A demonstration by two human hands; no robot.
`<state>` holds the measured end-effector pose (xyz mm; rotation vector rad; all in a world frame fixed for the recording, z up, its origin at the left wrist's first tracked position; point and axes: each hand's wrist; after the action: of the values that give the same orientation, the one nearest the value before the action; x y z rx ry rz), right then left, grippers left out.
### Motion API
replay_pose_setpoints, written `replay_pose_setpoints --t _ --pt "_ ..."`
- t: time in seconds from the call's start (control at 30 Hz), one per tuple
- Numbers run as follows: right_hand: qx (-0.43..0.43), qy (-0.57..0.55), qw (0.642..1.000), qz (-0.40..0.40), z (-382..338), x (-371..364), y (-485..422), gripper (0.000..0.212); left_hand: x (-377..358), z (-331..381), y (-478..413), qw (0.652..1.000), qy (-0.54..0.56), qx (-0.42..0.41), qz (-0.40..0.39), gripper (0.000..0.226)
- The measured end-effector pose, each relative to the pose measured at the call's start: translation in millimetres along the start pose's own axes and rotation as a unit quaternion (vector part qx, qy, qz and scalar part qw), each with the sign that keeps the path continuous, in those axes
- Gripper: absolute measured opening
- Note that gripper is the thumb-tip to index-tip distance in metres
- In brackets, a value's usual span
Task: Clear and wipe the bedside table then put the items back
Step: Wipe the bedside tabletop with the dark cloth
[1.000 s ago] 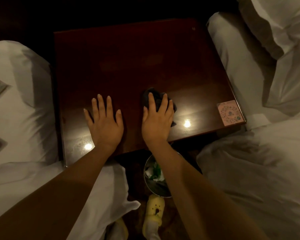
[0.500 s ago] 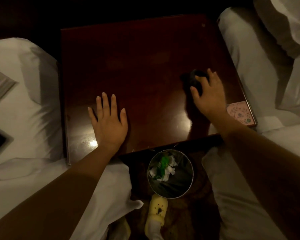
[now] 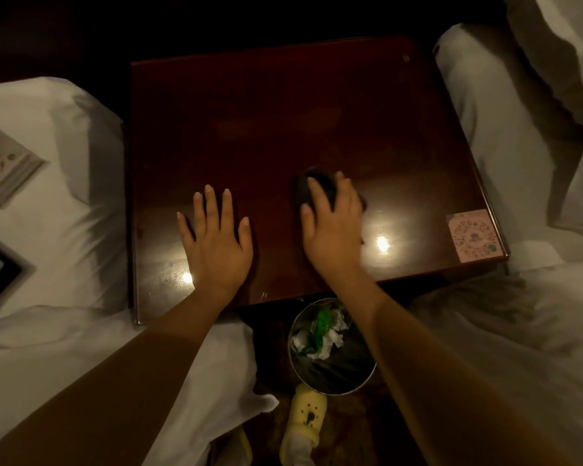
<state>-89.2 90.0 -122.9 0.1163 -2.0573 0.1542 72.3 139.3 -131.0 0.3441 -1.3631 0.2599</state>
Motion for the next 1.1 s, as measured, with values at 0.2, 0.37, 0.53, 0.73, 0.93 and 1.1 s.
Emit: replay_pose_setpoints --t 0.2,0.37,0.53,0.73,0.93,1.1 --pt "0.062 0.009 0.997 -0.035 -1.8 -6.3 -17.4 0.045 -1.5 -2.2 -0.9 1.0 0.006 -0.001 0.003 0.057" --pt "0.088 0.003 0.996 -0.022 12.0 7.0 -12.3 0.04 2.1 -12.9 -2.4 0.999 0.031 -0.029 -0.02 0.056" --pt "0.016 0.008 1.0 0.022 1.1 1.0 43.3 0.04 6.1 -47.0 16.4 1.0 0.013 0.007 0.008 0.056" --pt "-0.022 0.062 0.998 0.009 -63.7 -35.4 73.8 0.047 6.5 -48.5 17.0 0.999 0.006 0.038 0.013 0.057" --pt "0.034 0.08 0.996 0.004 -83.8 -53.4 6.6 0.045 8.7 -48.2 16.8 0.999 0.006 0.042 0.014 0.053" --pt "0.083 0.067 0.994 -0.014 -89.9 -59.5 -47.4 0.045 4.0 -51.4 16.8 0.999 -0.008 0.036 0.014 0.052"
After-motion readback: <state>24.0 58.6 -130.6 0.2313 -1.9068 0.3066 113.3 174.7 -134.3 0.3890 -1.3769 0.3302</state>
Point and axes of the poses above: each hand's wrist, its own y-axis away from the middle knuckle, its own x-axis out of the back of the hand, z = x × y, and after that the axes turned 3 degrees about x, right-handed
